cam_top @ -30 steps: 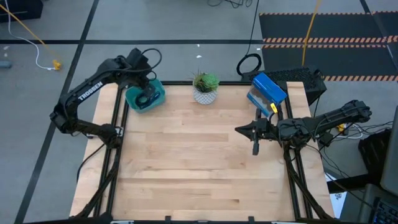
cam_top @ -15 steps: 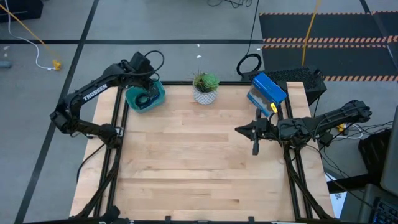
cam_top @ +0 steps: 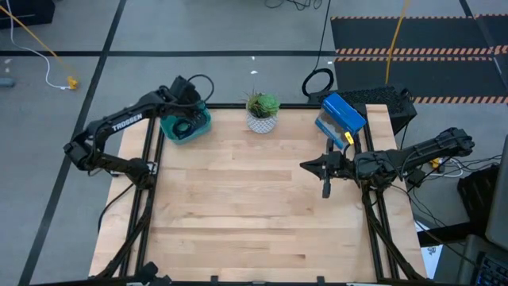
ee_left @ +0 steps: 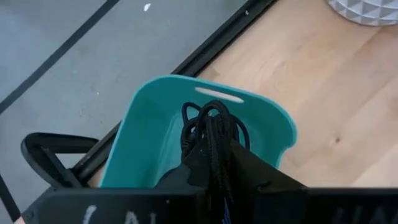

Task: Pick and place USB-C Cables
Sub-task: Put the black USB cable into the blue bin, then return to Home Position

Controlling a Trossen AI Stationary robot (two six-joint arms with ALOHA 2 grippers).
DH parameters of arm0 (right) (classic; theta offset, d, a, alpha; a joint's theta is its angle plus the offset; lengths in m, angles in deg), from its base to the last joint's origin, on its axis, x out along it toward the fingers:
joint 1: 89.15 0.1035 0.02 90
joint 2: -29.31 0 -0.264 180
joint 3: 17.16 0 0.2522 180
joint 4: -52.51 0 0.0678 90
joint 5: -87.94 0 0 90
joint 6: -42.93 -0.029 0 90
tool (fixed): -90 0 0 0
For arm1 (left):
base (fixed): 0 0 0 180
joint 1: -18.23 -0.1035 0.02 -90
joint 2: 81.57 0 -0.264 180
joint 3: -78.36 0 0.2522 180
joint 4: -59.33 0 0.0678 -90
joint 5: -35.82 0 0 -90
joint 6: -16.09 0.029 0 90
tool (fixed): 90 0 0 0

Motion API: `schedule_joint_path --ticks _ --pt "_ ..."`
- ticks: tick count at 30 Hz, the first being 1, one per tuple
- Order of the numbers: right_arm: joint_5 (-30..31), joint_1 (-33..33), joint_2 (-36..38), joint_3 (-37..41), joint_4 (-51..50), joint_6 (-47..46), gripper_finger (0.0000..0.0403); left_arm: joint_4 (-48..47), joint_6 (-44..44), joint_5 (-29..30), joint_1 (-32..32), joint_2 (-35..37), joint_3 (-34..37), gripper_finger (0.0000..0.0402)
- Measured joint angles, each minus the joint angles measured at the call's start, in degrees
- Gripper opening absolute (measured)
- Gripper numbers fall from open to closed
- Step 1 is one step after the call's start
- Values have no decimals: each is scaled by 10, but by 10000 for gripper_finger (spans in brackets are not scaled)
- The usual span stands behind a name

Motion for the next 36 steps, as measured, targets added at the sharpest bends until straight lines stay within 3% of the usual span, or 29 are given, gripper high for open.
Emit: schedule_joint_path --ticks 5,13,20,28,36 --pt "0 0 0 0 0 0 0 4 -12 12 0 0 13 60" --pt "0 0 0 0 0 0 0 -21 -28 29 0 0 13 144" --pt "0 0 0 0 0 0 0 -68 -19 85 0 0 13 186" --pt "0 0 0 0 0 0 0 -114 -39 98 11 10 13 188" --pt "0 0 0 0 0 0 0 -129 -75 55 87 116 13 150"
